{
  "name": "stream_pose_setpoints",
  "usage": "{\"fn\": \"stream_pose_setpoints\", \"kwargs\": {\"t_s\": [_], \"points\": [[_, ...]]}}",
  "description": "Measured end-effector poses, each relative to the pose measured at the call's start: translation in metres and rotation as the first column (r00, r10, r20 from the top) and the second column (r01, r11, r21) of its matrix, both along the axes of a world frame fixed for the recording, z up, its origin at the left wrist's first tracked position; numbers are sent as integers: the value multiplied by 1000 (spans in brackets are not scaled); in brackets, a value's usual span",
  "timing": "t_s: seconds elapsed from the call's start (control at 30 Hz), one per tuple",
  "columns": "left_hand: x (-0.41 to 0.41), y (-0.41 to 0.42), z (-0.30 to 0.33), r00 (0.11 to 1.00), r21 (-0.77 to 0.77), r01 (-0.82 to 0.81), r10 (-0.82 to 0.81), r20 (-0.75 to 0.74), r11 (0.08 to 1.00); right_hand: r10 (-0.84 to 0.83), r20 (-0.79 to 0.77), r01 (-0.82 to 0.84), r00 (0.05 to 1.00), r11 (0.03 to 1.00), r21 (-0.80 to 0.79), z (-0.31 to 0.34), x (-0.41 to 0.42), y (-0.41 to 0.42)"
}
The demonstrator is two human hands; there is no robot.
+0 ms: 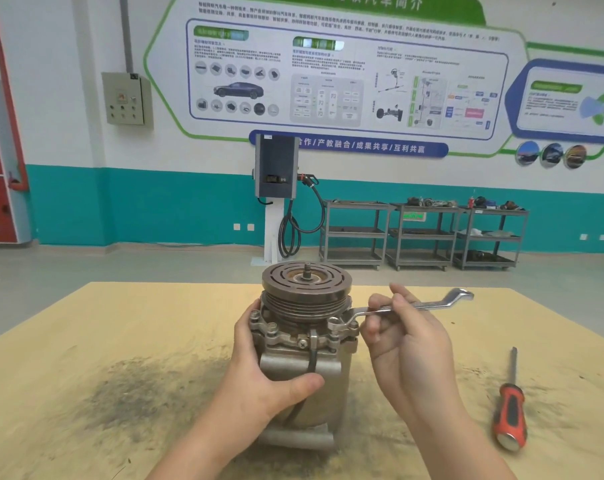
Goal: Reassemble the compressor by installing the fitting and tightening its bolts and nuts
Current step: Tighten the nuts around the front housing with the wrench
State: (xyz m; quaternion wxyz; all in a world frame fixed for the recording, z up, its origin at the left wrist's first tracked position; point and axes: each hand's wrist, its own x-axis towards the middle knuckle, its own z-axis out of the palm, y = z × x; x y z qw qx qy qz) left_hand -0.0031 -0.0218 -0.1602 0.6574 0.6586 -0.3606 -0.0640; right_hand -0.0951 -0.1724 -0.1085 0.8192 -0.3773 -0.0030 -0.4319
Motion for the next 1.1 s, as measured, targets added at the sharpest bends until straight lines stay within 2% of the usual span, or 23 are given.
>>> {"fn": "stream_pose_setpoints", "kwargs": {"t_s": [0.1,0.27,0.4,0.47,0.53,0.6,0.63,0.7,0.77,0.83,0.87,0.93,1.0,1.03,1.1], "points": [[-4,-1,1,999,-5,-33,33,38,999,4,0,-4,1000,1000,22,-1,3,-1],[-6,-3,-1,998,-27,-55,56,33,998,-183,67,192,981,969,-156,-3,-1,7],[-7,-6,0,997,-58,-56,58,41,997,-290,175,321,941,929,-185,-9,0,18],[-6,-6,-2,998,-64,-54,57,41,996,-414,304,502,858,800,-328,-14,-1,27],[-2,-6,-5,997,-65,-52,56,52,997,-428,459,627,779,558,-544,-22,-2,36],[5,-10,-11,997,-68,-65,68,28,996,-407,526,650,747,279,-707,-30,0,43],[8,-13,-14,996,-90,-89,89,2,992,-402,537,639,741,178,-748,-32,1,47],[14,-17,-17,992,-119,-130,128,-22,984,-401,536,614,743,89,-785,-30,3,52],[15,-18,-17,992,-95,-125,128,24,988,-412,542,615,732,58,-786,-26,1,52],[14,-14,-16,989,-83,-133,137,51,988,-403,543,629,737,113,-769,-21,-4,49],[12,-13,-15,991,-77,-117,121,53,990,-398,531,634,748,197,-747,-17,-7,48],[7,-9,-12,996,-56,-76,78,43,996,-394,464,607,793,444,-660,-9,-12,47],[2,-7,-8,998,-58,-51,52,21,997,-399,334,520,854,684,-512,-3,-14,44],[0,-6,-6,999,-58,-48,48,13,997,-384,257,461,887,772,-438,-1,-14,41],[-2,-6,-4,999,-54,-54,54,3,997,-337,144,366,931,873,-324,1,-13,32]]}}
